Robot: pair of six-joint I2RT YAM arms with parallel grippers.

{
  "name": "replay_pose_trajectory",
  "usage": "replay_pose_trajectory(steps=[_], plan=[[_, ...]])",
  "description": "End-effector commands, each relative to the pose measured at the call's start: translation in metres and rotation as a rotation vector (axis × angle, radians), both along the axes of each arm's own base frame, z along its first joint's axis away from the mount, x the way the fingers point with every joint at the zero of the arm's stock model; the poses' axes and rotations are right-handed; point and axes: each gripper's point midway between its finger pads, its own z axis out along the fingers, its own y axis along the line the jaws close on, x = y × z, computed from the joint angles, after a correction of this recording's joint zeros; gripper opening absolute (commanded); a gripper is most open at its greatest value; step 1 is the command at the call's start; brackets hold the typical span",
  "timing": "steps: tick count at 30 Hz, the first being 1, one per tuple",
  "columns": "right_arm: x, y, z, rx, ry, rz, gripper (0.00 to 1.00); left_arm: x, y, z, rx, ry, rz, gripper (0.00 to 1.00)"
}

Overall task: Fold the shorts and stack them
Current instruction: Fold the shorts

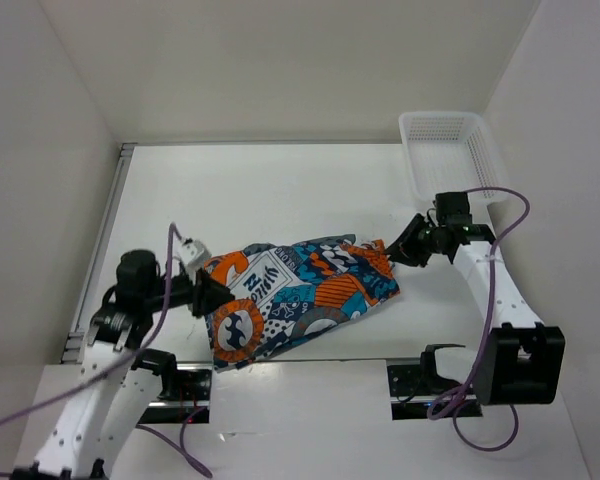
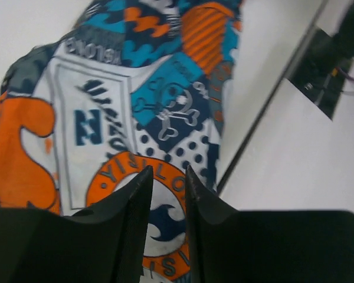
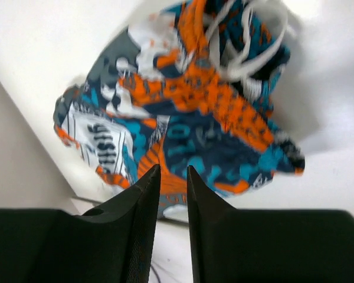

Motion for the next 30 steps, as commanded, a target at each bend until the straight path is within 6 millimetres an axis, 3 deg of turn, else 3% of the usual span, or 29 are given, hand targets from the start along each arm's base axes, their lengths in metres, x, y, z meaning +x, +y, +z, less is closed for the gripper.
replay_pose_trajectory(steps=[1,2,3,5,6,7,13,15,17,18,23,24,25,28,30], plan=[[0.050,-0.003,0.012,-0.028,-0.111,-0.034,0.29,0.069,0.015,-0.001,0.111,0.083,0.166,0.35],[0.055,0.005,-0.002,-0.028,-0.071,-0.011,0.32,0.081,0.018,-0.006,0.139,0.121,0.195,0.36],[0.065,0.007,-0.001,-0.044,-0.080,-0.006,0.33,0.095,0.021,-0.026,0.190,0.207,0.222,0.36],[0.073,0.013,-0.013,-0.080,-0.071,0.004,0.35,0.118,0.020,-0.027,0.204,0.214,0.239,0.36],[0.076,0.020,-0.022,-0.091,-0.053,0.025,0.37,0.124,0.018,-0.046,0.228,0.271,0.234,0.36],[0.079,0.021,-0.028,-0.104,-0.048,0.026,0.37,0.133,0.015,-0.047,0.233,0.259,0.233,0.36],[0.087,0.007,-0.068,-0.195,0.030,-0.008,0.45,0.147,0.005,-0.105,0.315,0.378,0.215,0.36],[0.087,0.007,-0.080,-0.199,0.059,-0.005,0.55,0.147,0.002,-0.126,0.337,0.431,0.198,0.36],[0.088,0.007,-0.090,-0.200,0.069,-0.005,0.60,0.158,0.000,-0.130,0.356,0.430,0.208,0.35],[0.084,0.008,-0.097,-0.194,0.090,0.002,0.66,0.161,0.002,-0.143,0.380,0.461,0.216,0.35],[0.071,0.017,-0.108,-0.158,0.134,0.016,0.68,0.188,0.005,-0.166,0.412,0.518,0.243,0.34],[0.069,0.023,-0.106,-0.141,0.126,0.034,0.68,0.200,0.002,-0.162,0.406,0.503,0.245,0.34],[0.067,0.026,-0.108,-0.136,0.130,0.033,0.68,0.204,0.005,-0.173,0.413,0.530,0.250,0.34],[0.058,0.038,-0.107,-0.106,0.146,0.031,0.70,0.233,0.004,-0.168,0.400,0.505,0.266,0.33],[0.056,0.050,-0.105,-0.099,0.140,0.050,0.71,0.251,0.014,-0.174,0.405,0.515,0.302,0.33]])
